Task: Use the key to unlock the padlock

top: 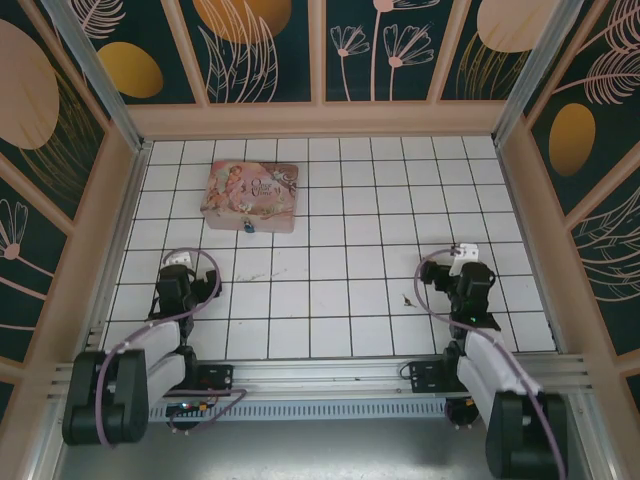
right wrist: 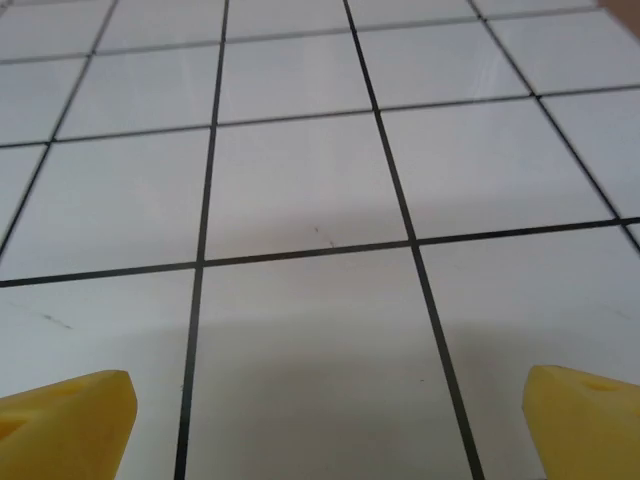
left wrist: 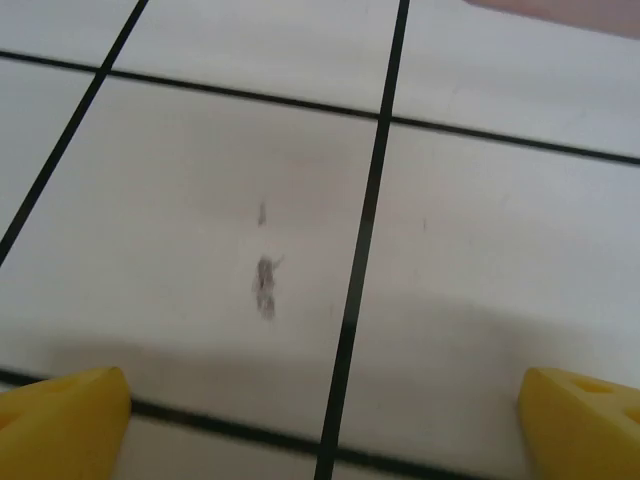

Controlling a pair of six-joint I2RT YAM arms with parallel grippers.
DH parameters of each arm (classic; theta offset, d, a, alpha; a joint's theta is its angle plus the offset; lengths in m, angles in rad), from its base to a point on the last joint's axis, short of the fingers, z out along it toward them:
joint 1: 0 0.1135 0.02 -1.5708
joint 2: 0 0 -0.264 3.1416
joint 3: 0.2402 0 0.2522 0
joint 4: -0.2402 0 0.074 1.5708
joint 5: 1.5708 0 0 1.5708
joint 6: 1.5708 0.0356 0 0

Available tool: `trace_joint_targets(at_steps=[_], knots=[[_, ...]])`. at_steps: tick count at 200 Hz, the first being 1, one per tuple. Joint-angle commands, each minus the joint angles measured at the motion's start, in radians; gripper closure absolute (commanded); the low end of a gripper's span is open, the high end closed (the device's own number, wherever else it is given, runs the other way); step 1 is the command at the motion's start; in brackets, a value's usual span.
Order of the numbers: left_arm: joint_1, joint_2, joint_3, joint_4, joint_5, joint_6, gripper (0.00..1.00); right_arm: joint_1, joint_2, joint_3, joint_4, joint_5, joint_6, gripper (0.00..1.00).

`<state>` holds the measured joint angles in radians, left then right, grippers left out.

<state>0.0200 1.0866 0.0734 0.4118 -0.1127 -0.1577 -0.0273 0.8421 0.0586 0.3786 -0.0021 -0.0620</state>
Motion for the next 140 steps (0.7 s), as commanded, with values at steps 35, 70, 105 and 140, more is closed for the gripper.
trace_joint_targets(at_steps=[35, 70, 105, 140], knots=[[-0.026, 0.436, 0.175, 0.841, -0.013, 0.079, 0.01, -0.019, 0.698, 0.185, 0.850, -0.065, 0.074, 0.01], [-0.026, 0.439, 0.179, 0.836, -0.011, 0.078, 0.01, -0.023, 0.698, 0.187, 0.848, -0.071, 0.077, 0.01], [-0.026, 0.431, 0.168, 0.850, -0.010, 0.081, 0.01, -0.025, 0.698, 0.184, 0.851, -0.073, 0.078, 0.01], [-0.026, 0.398, 0.185, 0.792, -0.014, 0.079, 0.03, -0.024, 0.594, 0.235, 0.663, -0.036, 0.095, 0.01]])
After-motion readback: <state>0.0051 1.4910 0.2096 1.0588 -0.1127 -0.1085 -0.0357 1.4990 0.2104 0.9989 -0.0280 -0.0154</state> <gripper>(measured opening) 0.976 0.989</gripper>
